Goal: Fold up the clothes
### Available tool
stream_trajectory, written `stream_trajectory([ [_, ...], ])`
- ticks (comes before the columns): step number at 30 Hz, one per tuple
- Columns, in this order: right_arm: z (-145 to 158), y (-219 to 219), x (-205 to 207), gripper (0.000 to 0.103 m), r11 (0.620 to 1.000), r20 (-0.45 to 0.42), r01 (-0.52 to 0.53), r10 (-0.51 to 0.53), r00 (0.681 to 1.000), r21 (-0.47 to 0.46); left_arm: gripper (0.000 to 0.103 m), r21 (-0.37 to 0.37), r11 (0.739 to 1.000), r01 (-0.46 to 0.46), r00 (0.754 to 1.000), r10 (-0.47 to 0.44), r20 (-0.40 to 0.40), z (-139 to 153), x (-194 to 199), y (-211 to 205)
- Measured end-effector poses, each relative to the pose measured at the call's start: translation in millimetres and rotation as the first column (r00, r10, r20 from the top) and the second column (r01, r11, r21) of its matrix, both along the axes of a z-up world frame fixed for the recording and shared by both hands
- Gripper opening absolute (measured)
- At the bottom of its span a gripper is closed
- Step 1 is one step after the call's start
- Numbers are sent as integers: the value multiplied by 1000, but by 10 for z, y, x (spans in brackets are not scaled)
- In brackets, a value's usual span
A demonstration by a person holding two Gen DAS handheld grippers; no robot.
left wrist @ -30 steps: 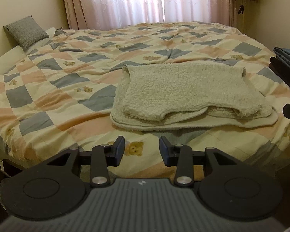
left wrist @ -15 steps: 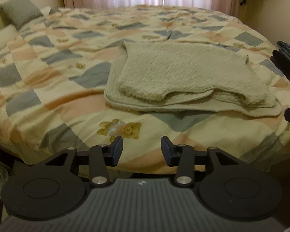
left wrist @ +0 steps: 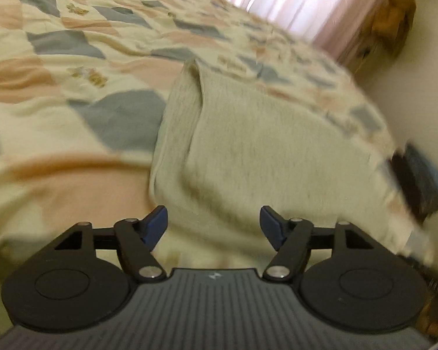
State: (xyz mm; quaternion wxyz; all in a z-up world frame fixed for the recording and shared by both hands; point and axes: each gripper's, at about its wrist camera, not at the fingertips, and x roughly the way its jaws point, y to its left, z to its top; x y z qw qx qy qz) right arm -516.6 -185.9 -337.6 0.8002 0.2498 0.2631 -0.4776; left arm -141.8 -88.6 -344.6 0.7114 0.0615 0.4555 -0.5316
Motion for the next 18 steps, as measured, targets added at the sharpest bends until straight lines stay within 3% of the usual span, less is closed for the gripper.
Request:
stream_trajectory([
  [6,-7,-333,186,79,1000,7,-2,2,1000,-3,67,11,1000,-25,1000,25,-1,-297,509,-547],
  [10,-23,-505,237,79,1000,53,1,-1,999,8,72,-12,997,80,992,-81,-92,-482,732,-768],
  [15,-88,-719,285,79,999,77,22,-26,997,43,74,-69,985,155,958,-167,-234,-714,901,-810],
  [18,-132,-790,305,79,998,67,33,-36,997,48,73,-156,981,117,907,-169,-385,-862,1009,-695],
])
